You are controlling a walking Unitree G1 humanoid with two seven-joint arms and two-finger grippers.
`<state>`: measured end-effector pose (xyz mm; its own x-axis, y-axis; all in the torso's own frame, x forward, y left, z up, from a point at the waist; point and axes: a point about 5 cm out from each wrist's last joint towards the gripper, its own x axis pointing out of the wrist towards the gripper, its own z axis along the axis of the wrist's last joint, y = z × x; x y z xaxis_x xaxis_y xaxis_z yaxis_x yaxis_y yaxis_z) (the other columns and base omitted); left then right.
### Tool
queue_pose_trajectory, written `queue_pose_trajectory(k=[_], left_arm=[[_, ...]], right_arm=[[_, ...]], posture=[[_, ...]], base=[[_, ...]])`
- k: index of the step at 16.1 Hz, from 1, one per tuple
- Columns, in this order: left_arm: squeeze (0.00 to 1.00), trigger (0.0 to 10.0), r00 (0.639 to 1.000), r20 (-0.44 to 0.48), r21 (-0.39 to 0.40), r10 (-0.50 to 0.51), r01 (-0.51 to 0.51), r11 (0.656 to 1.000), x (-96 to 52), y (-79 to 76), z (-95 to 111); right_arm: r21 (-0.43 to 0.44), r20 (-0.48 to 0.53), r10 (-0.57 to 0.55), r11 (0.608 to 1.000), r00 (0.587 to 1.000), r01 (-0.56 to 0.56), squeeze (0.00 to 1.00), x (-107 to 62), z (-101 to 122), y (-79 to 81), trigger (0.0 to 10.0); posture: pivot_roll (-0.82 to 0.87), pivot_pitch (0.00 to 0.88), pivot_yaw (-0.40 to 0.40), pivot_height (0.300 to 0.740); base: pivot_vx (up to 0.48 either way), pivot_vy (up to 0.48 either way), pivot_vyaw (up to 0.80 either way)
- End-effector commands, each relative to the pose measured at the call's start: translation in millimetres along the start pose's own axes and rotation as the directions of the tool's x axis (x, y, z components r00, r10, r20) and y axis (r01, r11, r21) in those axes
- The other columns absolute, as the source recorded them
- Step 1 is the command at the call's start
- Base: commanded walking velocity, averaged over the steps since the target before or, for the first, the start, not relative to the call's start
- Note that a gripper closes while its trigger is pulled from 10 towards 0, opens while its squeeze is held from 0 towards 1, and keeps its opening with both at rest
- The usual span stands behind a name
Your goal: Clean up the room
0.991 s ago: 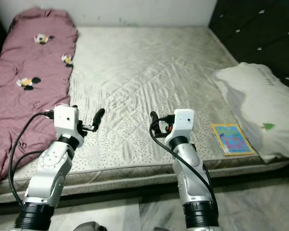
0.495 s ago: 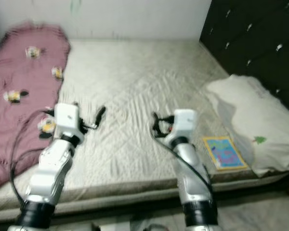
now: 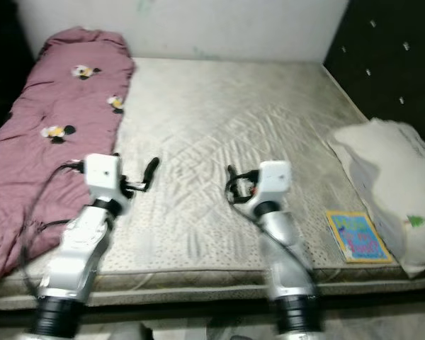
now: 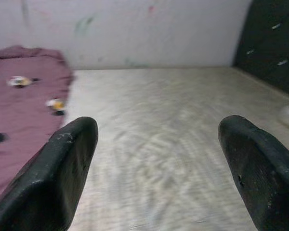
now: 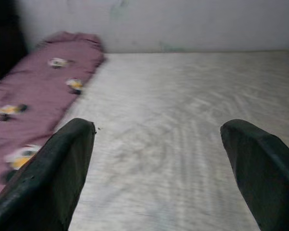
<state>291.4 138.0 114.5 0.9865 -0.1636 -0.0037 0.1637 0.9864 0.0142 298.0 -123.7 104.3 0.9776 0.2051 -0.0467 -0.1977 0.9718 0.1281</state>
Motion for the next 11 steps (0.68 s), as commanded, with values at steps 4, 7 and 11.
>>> queue_pose_trajectory(k=[4, 7, 11], left_arm=[[0.0, 10.0, 0.999, 0.0, -0.02, -0.035, 0.035, 0.999, 3.6, -9.9, 1.8], [0.0, 10.0, 0.999, 0.001, -0.021, -0.035, 0.035, 0.999, 4.1, -10.0, 2.1], [0.0, 10.0, 0.999, 0.001, -0.022, -0.032, 0.032, 0.999, 4.4, -10.7, 2.1]], right_arm=[[-0.019, -0.001, -0.044, 0.999, 0.999, 0.044, 0.0, -4.1, 0.1, -14.7, 10.0], [-0.022, -0.002, -0.043, 0.999, 0.999, 0.043, 0.0, -3.9, 0.2, -14.7, 10.0], [-0.019, 0.003, -0.035, 0.999, 0.999, 0.035, 0.0, -4.0, 0.8, -13.4, 10.0]], posture=[[-0.04, 0.0, -0.039, 0.74], [-0.04, 0.0, -0.04, 0.74], [-0.04, 0.0, -0.042, 0.74]], base=[[0.0, 0.48, -0.3], [0.0, 0.48, 0.0], [0.0, 0.48, 0.0]])
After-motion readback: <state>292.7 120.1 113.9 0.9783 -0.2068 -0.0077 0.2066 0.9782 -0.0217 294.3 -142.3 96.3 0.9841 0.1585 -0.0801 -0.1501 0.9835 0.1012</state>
